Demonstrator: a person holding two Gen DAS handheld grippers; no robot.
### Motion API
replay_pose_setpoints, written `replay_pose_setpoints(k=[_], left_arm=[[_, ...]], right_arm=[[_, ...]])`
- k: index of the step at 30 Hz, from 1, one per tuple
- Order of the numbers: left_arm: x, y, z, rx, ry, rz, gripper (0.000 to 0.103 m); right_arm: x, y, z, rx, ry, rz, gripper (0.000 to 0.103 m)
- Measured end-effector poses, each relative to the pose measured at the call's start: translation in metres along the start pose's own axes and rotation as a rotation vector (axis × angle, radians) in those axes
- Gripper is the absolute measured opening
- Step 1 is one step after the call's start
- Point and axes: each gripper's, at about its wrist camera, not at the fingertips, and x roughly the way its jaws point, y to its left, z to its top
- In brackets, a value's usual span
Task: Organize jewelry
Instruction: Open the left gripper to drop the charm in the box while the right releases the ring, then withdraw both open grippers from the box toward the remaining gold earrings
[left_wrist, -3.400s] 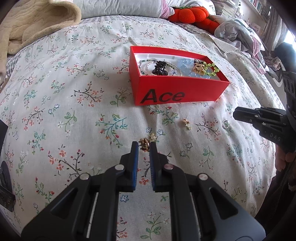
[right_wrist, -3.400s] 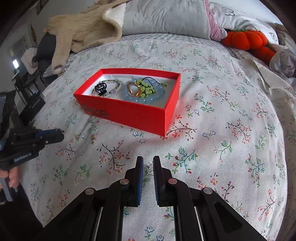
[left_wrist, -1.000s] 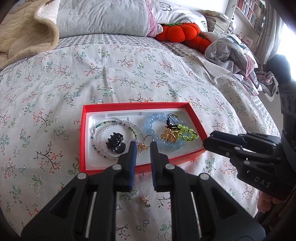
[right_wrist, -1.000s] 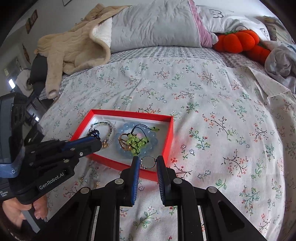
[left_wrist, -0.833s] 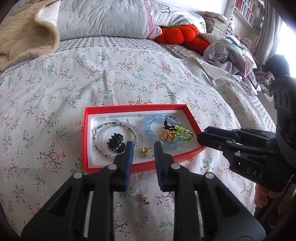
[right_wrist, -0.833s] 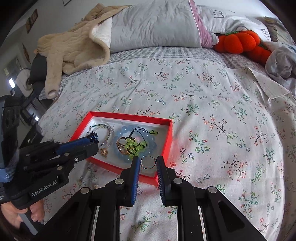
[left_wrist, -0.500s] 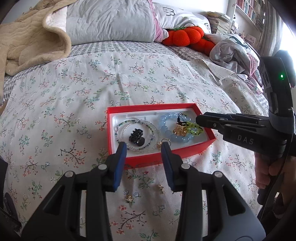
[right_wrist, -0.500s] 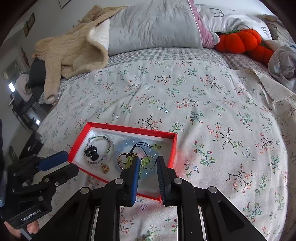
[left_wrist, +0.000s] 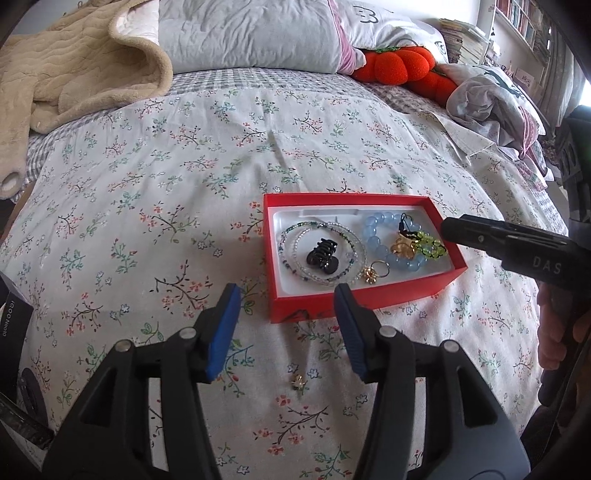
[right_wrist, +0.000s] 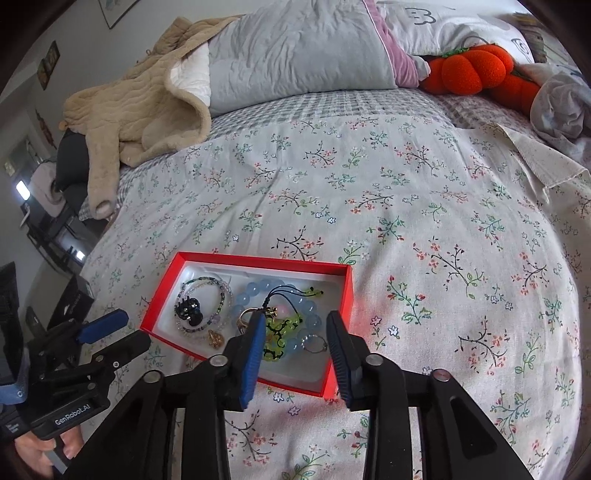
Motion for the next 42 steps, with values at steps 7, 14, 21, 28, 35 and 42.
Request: replay_pose_setpoints(k=[7,14,21,28,35,42], left_arm=[[-0.004,0.006,-0.01,-0.004,0.014,0.018,0.065],[-0.008,0.012,-0.02,-0.009,0.022,0.043,0.078],[-0.008,0.016,-0.03,-0.012,0.043,0.056,0.081],[-0.008,0.02,-0.04,-0.006,0.067,0.058,0.081],[-0.005,0.019,-0.054,0.017,0.096,0.063,0.081],[0.006,0.022,-0.072,0.035,0.149,0.067,0.081]], right_arm=[[-0.017,0.005,-0.013,-0.04,-0.002,-0.008,0.058],[-0.021,0.007,-0.029,-0.067,0.007,-0.024,0.071],[-0.02,0.009,-0.045,-0.092,0.031,-0.046,0.076],[-0.018,0.011,-0.058,-0.111,0.05,-0.064,0.079],[-0.014,0.012,-0.071,-0.13,0.074,-0.088,0.08],[-0.005,0.014,-0.083,-0.153,0.109,-0.118,0.08]])
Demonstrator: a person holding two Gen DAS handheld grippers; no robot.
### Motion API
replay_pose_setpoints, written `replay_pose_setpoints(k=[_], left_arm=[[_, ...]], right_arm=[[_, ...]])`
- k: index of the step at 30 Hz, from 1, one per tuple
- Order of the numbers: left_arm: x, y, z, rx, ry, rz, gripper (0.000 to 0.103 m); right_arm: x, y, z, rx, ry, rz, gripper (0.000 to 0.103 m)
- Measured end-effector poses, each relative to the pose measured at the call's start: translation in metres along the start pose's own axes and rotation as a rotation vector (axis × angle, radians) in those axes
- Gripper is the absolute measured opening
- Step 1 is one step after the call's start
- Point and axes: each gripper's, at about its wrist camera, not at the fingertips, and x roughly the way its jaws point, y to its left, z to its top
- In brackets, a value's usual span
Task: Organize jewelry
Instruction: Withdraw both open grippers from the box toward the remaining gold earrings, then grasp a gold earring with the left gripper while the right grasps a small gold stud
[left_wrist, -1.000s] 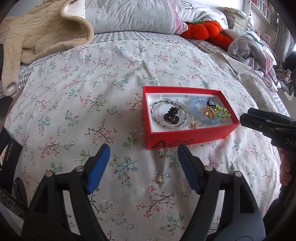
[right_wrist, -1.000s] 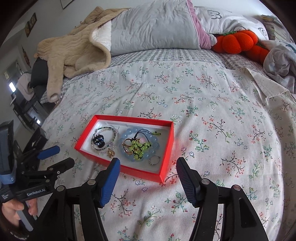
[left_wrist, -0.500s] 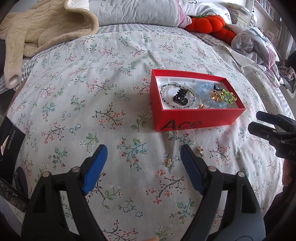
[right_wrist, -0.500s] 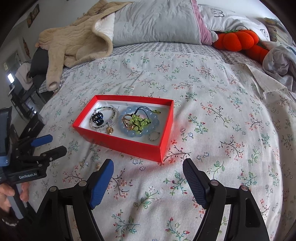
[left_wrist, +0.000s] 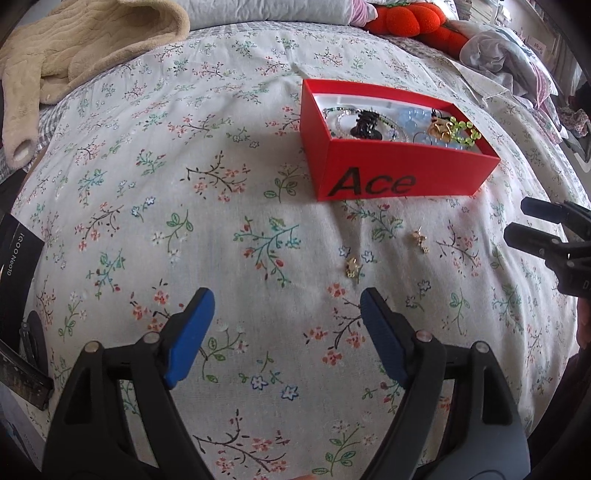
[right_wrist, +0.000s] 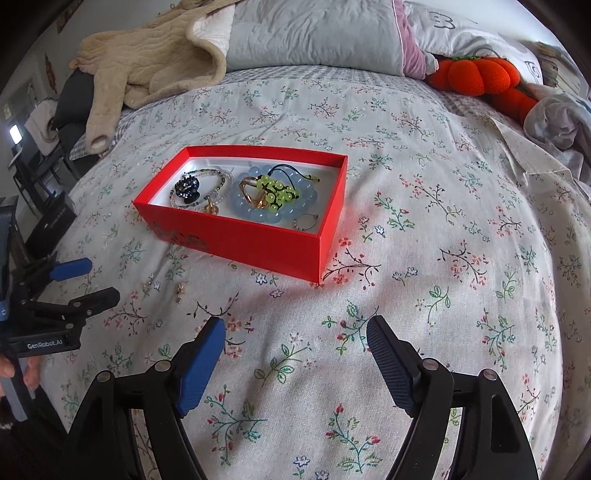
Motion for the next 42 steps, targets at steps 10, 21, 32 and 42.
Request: replay_pose_setpoints(k=[10,21,32,42], left_arm=[[0.011,-0.007,-0.011,0.05,0.021,-0.052,0.081],[0.018,-0.025,-0.002,0.075,0.013,-0.206,0.037],[0.027,-0.026,0.007,0.042,0.007,-0.193,0.02],[0.022,-0.024,0.006,0.018,-0.01,-0.128,0.009]], right_arm=[[0.023,0.021,-0.018,-0.097,0.077,-0.025,0.08],[0.027,0.026,-0.018,-0.105,0.082,-0.025,0.08],[0.027,0.025,-0.018,-0.105,0.083,-0.021,0.08],[0.026,0.032,-0.015,-0.098,0.075,-0.023,0.08]])
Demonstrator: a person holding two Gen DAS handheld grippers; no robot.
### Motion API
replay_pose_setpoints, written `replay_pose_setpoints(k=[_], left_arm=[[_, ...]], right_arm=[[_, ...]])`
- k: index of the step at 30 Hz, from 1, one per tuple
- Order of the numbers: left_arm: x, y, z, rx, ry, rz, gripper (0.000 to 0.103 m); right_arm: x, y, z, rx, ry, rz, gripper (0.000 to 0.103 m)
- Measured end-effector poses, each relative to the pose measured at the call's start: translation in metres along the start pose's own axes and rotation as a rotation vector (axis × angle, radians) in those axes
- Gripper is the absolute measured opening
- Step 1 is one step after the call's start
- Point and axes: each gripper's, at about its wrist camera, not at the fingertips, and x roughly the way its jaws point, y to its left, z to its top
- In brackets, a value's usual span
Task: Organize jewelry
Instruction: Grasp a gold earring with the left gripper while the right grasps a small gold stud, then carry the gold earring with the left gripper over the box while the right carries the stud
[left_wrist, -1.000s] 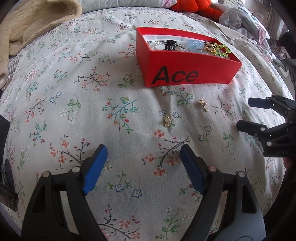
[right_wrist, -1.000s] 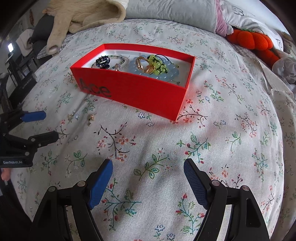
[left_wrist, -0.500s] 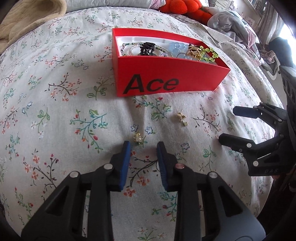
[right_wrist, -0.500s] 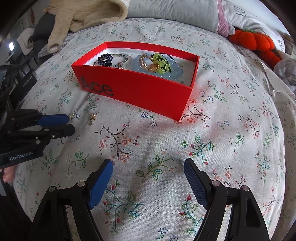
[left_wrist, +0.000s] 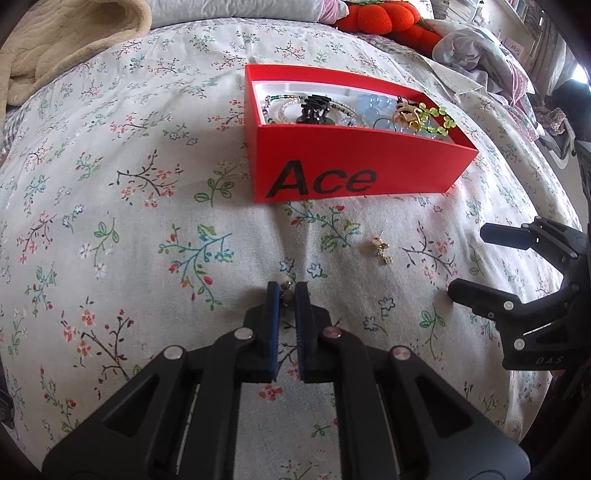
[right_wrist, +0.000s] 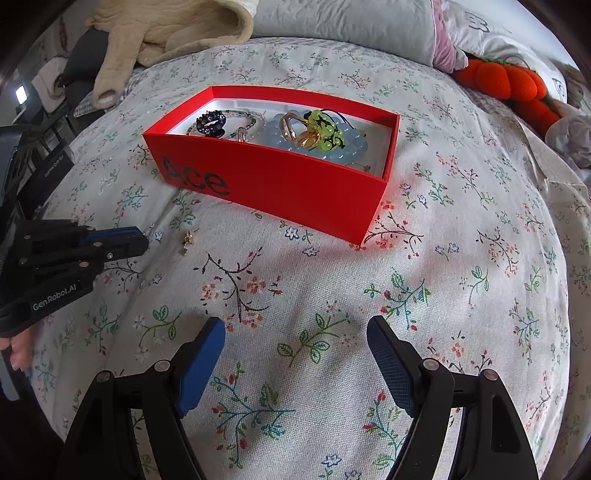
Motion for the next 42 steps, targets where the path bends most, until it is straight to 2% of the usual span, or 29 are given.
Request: replay_pose_setpoints(k=[14,20,23,25,29,34,37,42], left_arm=[[-0.015,0.022,-0.007,-0.036,0.005,0.03,0.009],[-0.018,0.032,-0.008,-0.053,0.006,0.028,0.009],[-0.019,0.036,-0.008,-0.06,0.008,0.028,0.009],[-0.019,0.038,-0.009,-0.064,0.01,0.03,0.009],[-0.018,0.041,-0.009,-0.075,0.017,0.033,0.009],[-0.018,0.04,-0.009,-0.075,0.019,0.033,0.009],[-0.017,0.04,-0.009,-0.076,0.021,0.033,0.009],[-0.018,0.04,-0.007,-0.079,0.017,0.03,0.009]], right_arm=[[0.021,0.043,0.029,-0.015,0.007,0.075,0.08],[0.029,0.06,0.036,-0.051,-0.02,0.05,0.08],[0.03,0.064,0.039,-0.066,-0.036,0.035,0.068],[0.03,0.065,0.042,-0.069,-0.045,0.029,0.056],[0.029,0.062,0.044,-0.056,-0.055,0.04,0.04],[0.025,0.061,0.044,-0.055,-0.063,0.068,0.014],[0.022,0.059,0.043,-0.055,-0.059,0.082,0.009],[0.013,0.05,0.041,-0.033,-0.062,0.107,0.008]])
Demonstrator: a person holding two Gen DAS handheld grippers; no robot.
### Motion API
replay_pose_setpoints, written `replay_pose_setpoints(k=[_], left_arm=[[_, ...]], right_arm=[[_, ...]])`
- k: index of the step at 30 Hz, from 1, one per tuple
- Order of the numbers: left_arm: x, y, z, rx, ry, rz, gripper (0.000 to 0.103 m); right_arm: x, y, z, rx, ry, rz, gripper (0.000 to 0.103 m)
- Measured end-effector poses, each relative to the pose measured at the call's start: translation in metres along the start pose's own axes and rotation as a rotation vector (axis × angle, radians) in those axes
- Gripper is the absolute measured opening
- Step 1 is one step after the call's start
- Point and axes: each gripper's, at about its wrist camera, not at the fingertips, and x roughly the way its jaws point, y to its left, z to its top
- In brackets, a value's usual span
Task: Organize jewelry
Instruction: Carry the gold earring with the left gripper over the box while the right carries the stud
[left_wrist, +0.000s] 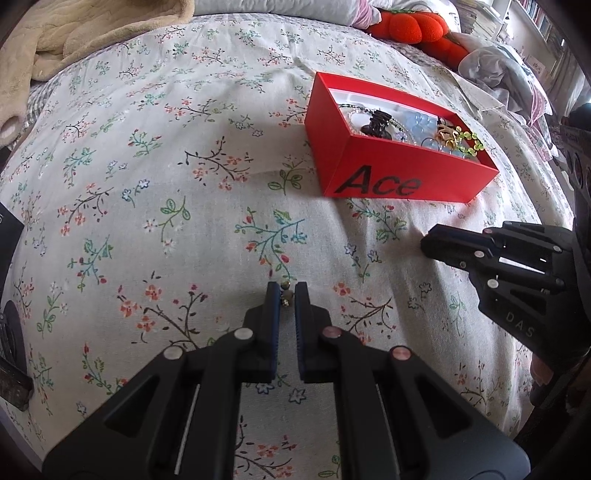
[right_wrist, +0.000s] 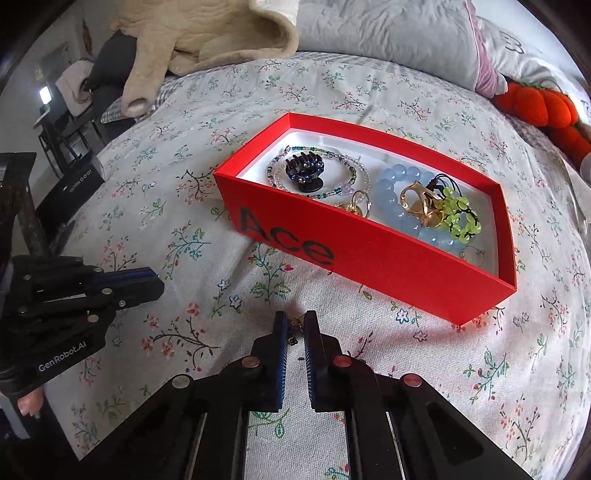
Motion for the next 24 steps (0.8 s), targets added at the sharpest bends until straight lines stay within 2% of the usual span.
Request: replay_pose_setpoints(k=[9,24], left_arm=[[-0.007,-0.002,0.011,-0.015,-0.028,-0.017,0.009],[-0.029,-0.022,0.052,-0.035,-0.153,-0.094,0.009]], right_arm=[[-0.024,-0.024,0.0,0.069,-0.034,0.012,0.008],[-0.054,-0.045,0.024,0.17,-0.133,0.052,0.008]])
